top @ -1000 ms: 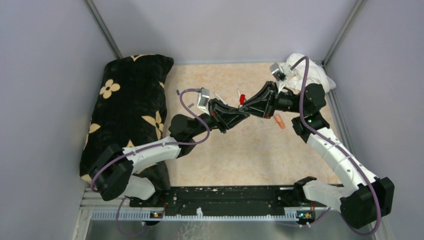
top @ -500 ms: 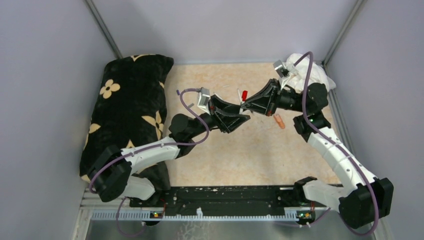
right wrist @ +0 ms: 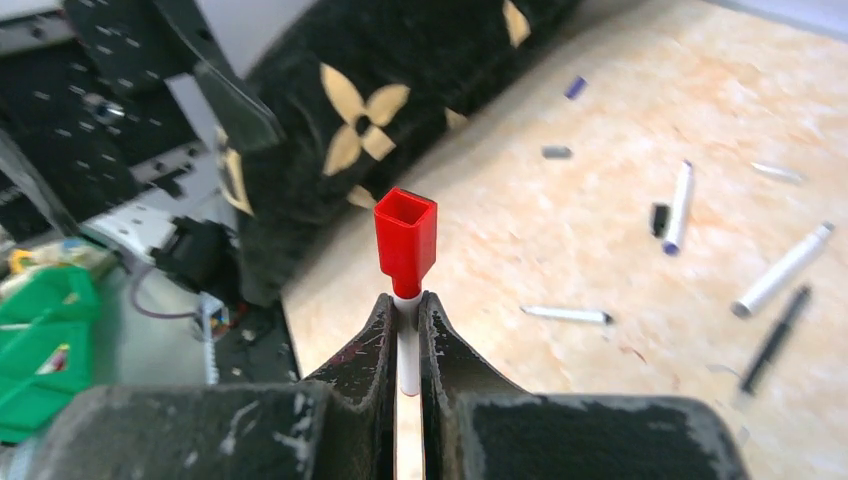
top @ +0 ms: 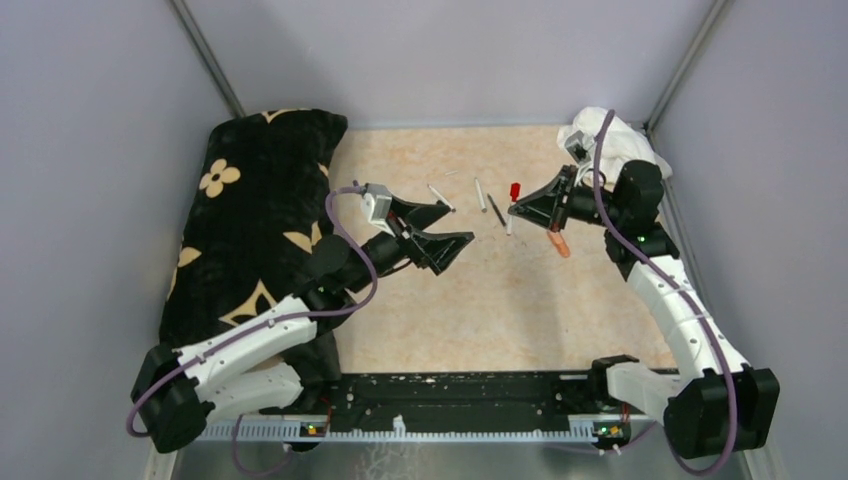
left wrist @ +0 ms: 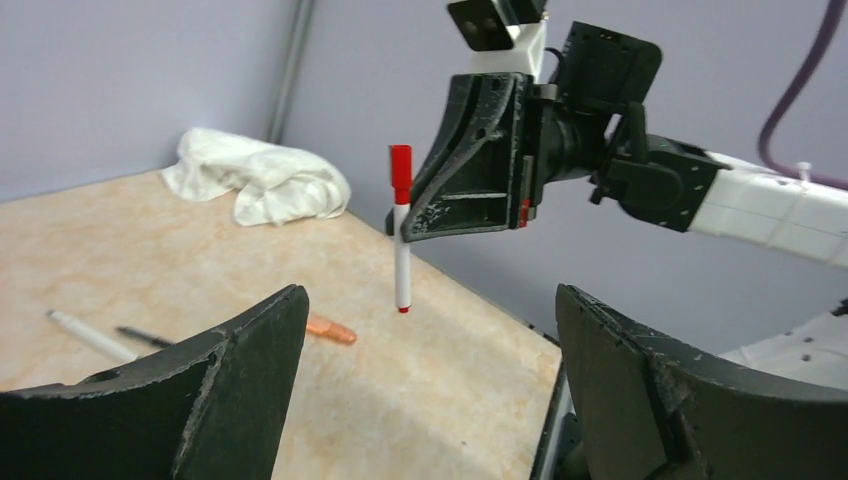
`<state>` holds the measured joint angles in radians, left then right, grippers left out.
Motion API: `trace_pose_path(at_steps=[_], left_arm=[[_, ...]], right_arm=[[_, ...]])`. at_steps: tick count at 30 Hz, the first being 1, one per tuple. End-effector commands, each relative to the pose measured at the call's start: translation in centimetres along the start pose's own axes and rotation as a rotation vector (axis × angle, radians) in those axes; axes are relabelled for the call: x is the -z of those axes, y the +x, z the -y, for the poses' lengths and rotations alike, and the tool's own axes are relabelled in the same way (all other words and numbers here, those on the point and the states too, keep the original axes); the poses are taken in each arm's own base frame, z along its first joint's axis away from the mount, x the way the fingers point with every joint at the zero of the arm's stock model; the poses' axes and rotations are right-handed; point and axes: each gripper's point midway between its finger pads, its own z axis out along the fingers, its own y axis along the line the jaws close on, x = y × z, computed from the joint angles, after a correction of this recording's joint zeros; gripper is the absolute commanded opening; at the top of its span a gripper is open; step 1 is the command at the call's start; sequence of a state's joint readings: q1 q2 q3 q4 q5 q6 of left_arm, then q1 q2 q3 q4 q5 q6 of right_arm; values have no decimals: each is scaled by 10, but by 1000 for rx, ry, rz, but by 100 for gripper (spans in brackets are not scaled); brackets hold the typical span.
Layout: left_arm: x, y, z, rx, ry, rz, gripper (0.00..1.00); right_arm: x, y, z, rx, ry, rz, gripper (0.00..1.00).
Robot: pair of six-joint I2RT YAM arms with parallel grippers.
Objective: Insert the pens into the pen caps
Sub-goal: Place the pen at the center of the board.
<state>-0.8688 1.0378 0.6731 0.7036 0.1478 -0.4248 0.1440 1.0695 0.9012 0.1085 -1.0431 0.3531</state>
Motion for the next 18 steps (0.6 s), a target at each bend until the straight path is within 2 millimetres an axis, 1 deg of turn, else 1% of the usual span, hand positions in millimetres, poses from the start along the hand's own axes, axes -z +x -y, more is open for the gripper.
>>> trace_pose_path(at_steps=[1,3,7,13,18], left_arm=[[24,26,-45,-36,-228,-86,98],[32,29,-58,-27,-300,-89,98],[43,39,-71,-6,-369,-106,98],[45,42,-76,2,-391,-109,98],[46,45,-80,4,-409,-117,98]], right_arm=[[16,23,30,92,140,-85,0],[23,31,45,101,209,-110,0],[38,45,74,107,323,-162,0],[59,71,110,126,465,-263,0],[74,90,131,121,552,-323,0]])
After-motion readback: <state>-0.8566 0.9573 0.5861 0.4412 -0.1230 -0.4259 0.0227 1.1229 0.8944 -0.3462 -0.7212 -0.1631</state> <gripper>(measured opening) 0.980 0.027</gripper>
